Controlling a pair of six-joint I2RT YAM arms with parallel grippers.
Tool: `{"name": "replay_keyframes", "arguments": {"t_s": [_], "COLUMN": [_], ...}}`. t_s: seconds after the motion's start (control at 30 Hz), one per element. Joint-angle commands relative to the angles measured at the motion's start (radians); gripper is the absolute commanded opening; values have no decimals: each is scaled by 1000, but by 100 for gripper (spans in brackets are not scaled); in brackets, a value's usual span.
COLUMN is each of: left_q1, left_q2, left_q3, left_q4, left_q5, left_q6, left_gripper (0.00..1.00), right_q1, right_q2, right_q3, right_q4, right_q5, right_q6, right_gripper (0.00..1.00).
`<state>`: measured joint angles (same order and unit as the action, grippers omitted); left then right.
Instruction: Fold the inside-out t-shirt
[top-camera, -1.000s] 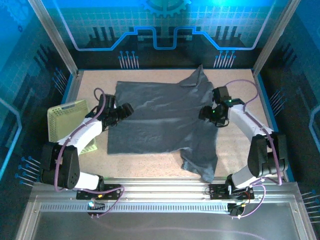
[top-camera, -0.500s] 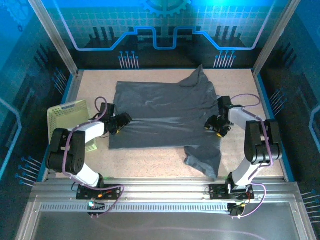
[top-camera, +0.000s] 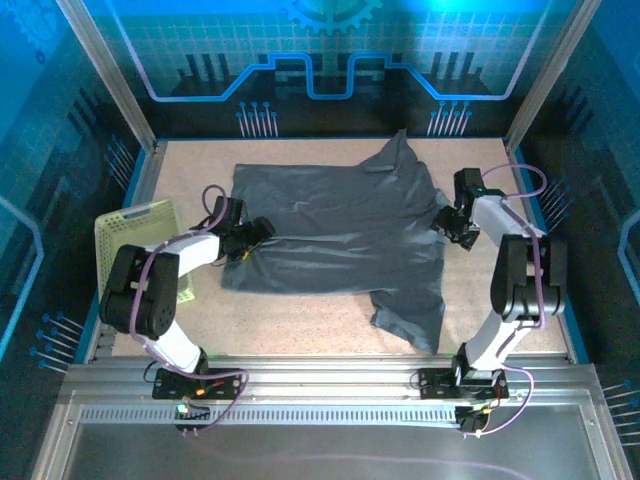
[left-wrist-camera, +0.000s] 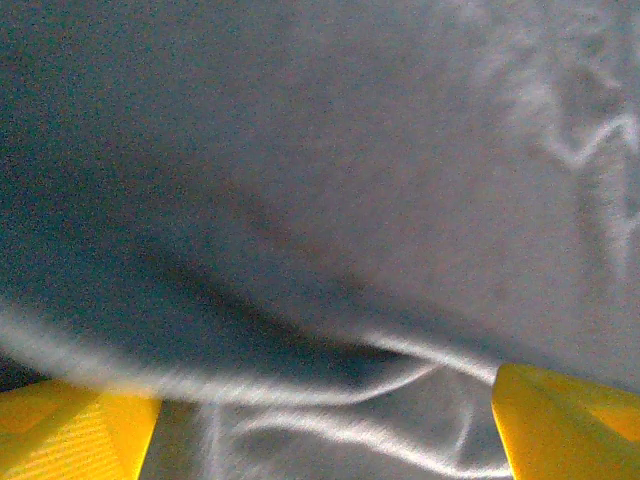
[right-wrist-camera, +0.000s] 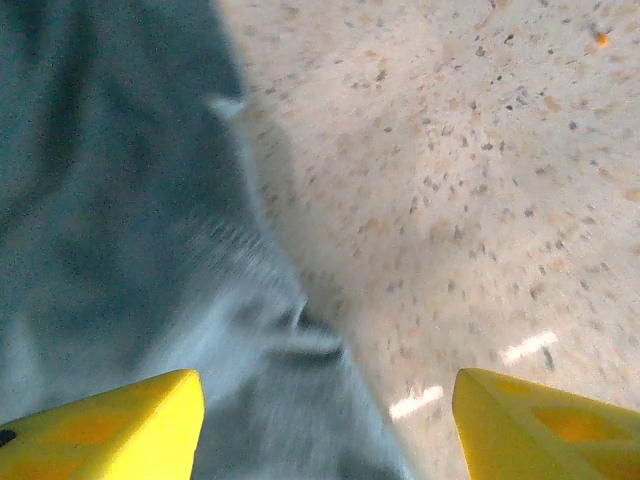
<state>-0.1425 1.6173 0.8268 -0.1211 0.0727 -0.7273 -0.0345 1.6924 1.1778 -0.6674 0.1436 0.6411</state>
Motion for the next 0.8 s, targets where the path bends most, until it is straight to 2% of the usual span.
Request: {"name": "replay_keyframes", "arguments": {"t_s": [0.0,0.1,0.2,0.27,0.43,0.57,0.67,0.77], "left_q1": [-5,-2,3,3,13,71,89,87], "left_q2": [-166,-291,-339,-328,-231,-155,-165,-241], "left_q3": [-12,-83,-159,-191,-188,-193,-215,-258], "left_q4": [-239,-295,-245,-185,-138,-92,-123,-184], "left_q5": [-162,-219,-117,-36,-23,37,18,-30], "left_q6": [68,64,46,47,45,32,22,13], "left_gripper": [90,90,87,84,76,69,68,68], "right_q1": [90,171,246,314,473,494,493,487], "right_q2": [-154,-258,-339,-377,-358,-286,-237,-221], "right_q3": [-64,-173,-265,-293,-348,-376,-391,-407], "right_q4": [-118,-150,-183,-202,-197,-148,-146,-182], "right_q5": [42,18,-41,-45,-47,-21,1,48], "right_q6": [-41,-22,31,61,106,124,156,189], "right_gripper": [68,68,68,68,68,68,68,68]}}
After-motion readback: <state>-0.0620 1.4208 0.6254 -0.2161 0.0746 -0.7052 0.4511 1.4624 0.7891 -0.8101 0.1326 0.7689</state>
